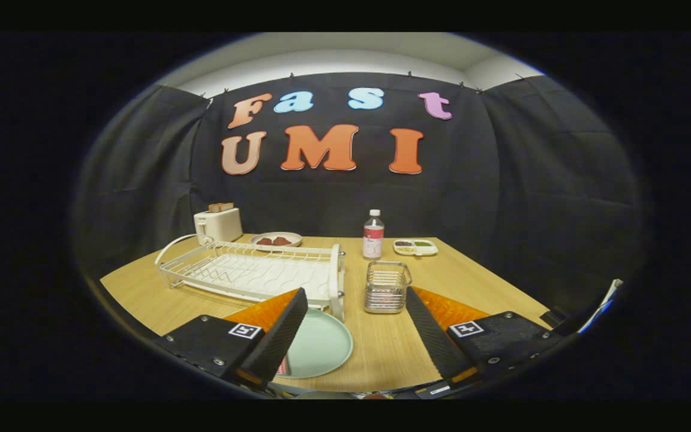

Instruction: Take the plate from the dish rack, then take the spoon from the basket and place it into the plate.

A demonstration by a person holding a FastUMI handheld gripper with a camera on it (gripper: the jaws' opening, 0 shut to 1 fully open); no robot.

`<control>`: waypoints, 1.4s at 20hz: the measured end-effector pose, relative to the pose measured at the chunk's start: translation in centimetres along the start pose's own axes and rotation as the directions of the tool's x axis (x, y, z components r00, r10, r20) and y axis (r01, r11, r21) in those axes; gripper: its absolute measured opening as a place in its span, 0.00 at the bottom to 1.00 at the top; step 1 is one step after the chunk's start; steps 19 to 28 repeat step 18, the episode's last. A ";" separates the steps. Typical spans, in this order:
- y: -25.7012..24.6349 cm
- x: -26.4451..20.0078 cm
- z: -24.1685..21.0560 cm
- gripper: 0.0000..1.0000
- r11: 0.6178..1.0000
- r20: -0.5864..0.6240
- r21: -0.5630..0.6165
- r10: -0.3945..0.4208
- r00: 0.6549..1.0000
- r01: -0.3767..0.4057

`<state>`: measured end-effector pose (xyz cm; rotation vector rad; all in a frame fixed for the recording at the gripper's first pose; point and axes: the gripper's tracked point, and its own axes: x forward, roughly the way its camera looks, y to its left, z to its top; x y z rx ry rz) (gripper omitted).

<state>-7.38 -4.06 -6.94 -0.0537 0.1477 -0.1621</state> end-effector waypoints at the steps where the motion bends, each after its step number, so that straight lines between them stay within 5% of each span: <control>1: -0.9 0.0 0.5 0.98 1.000 0.011 0.006 -0.020 1.000 0.020; 15: -6.5 -1.5 1.6 0.98 0.987 0.045 0.066 -0.149 0.988 0.146; 28: -6.1 -2.0 1.9 0.98 0.989 0.063 0.053 -0.139 0.988 0.136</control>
